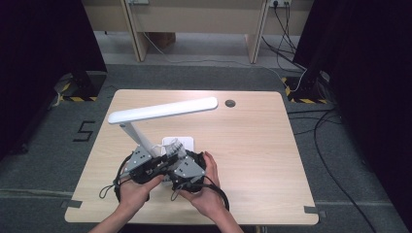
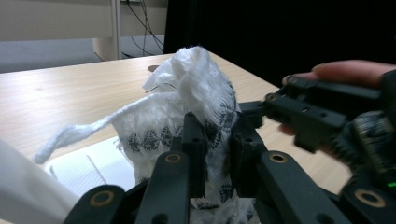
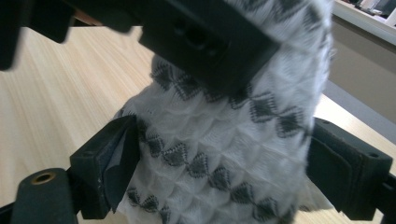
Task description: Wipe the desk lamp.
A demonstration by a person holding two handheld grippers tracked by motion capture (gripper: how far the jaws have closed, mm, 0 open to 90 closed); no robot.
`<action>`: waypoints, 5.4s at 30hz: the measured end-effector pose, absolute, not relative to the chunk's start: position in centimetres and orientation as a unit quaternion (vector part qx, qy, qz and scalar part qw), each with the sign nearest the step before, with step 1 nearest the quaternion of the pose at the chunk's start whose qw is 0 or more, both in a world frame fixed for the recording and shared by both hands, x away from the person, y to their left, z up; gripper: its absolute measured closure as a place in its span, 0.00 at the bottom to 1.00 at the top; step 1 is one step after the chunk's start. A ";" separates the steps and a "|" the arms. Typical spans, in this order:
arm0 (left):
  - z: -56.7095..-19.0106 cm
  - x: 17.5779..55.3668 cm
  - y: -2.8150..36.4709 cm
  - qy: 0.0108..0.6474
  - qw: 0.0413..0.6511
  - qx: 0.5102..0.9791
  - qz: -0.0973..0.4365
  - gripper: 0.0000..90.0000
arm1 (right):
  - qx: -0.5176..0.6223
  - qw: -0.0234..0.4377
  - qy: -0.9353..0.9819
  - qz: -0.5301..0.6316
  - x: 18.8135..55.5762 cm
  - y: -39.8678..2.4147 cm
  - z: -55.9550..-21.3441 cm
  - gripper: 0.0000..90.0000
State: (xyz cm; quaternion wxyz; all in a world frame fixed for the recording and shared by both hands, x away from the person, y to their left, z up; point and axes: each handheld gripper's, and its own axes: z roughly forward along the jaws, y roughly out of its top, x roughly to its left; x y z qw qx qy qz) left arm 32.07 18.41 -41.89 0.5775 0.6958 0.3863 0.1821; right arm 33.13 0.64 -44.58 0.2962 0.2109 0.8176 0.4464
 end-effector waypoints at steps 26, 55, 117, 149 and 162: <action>-41.3 32.2 19.2 0.398 0.590 0.678 0.184 0.86 | 0.223 0.278 0.795 0.492 32.8 -1.6 -43.7 0.69; -40.4 31.8 19.4 0.368 0.598 0.681 0.207 0.64 | 0.203 0.314 0.793 0.481 32.4 -1.6 -42.7 0.90; -51.5 34.8 23.3 0.317 0.445 0.821 0.168 0.55 | 0.190 0.309 0.777 0.515 35.4 4.0 -35.3 0.89; -52.0 34.6 23.2 0.312 0.426 0.831 0.173 0.55 | 0.210 0.280 0.790 0.504 37.5 5.7 -36.3 0.88; -52.0 34.6 23.2 0.306 0.423 0.835 0.174 0.54 | 0.217 0.265 0.806 0.483 38.6 6.4 -38.9 0.88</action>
